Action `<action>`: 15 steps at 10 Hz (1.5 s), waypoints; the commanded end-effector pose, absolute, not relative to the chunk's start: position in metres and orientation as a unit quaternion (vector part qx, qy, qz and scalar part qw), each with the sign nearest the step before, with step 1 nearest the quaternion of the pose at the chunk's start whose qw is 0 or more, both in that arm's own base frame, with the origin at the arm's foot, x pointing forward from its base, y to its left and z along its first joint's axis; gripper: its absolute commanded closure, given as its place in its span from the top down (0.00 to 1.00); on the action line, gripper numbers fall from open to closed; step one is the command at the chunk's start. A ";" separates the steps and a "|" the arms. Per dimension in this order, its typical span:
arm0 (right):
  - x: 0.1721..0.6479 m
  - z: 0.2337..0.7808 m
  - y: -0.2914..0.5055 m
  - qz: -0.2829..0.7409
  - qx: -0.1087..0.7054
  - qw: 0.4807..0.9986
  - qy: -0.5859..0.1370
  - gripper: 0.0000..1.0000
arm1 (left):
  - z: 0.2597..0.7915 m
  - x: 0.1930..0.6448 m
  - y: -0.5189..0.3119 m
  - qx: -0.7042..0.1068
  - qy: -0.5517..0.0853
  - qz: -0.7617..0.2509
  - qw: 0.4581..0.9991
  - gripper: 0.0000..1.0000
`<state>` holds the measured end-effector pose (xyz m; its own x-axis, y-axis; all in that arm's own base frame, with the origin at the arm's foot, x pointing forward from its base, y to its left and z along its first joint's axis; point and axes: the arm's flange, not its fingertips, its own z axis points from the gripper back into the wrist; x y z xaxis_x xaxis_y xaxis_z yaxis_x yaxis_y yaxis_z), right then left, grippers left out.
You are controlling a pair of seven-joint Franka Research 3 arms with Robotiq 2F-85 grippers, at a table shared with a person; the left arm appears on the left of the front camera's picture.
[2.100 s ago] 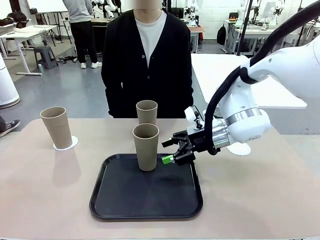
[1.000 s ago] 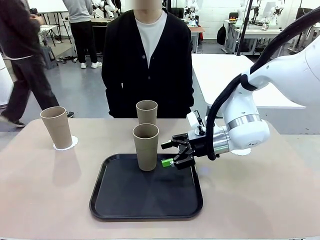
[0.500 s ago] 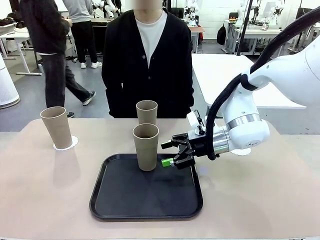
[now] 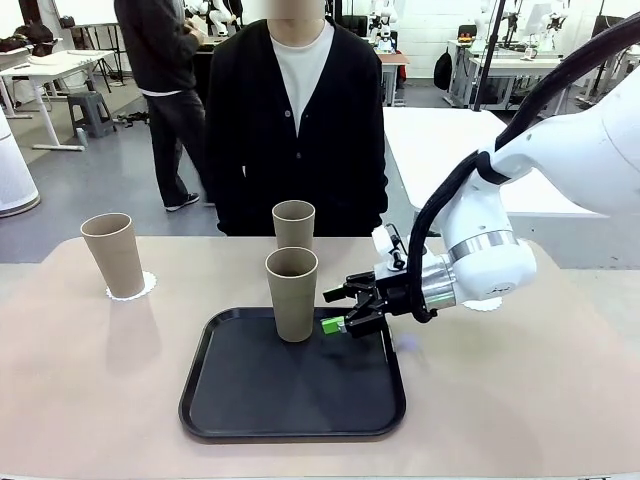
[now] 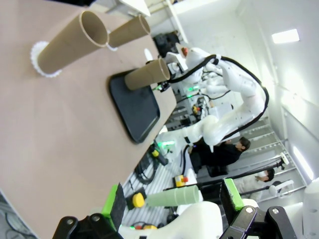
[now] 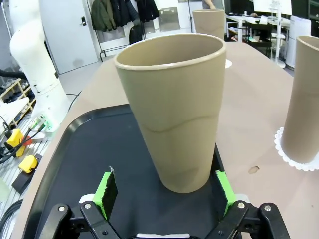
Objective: Place coasters on the table and set cups on them.
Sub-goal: Take one Reusable plastic cup from the Flat Tray and place it on a coaster set by the human.
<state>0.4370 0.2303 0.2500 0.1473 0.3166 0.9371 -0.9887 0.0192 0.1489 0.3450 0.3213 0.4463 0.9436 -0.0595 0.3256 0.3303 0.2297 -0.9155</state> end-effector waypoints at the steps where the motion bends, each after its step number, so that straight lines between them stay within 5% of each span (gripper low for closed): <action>1: 0.448 0.240 0.249 0.528 0.443 0.608 -0.393 1.00 | 0.448 0.344 0.322 -0.607 -0.114 -0.124 0.777 1.00; 15: 0.449 0.244 0.288 0.549 0.449 0.554 -0.435 1.00 | 0.448 0.344 0.322 -0.607 -0.114 -0.124 0.777 1.00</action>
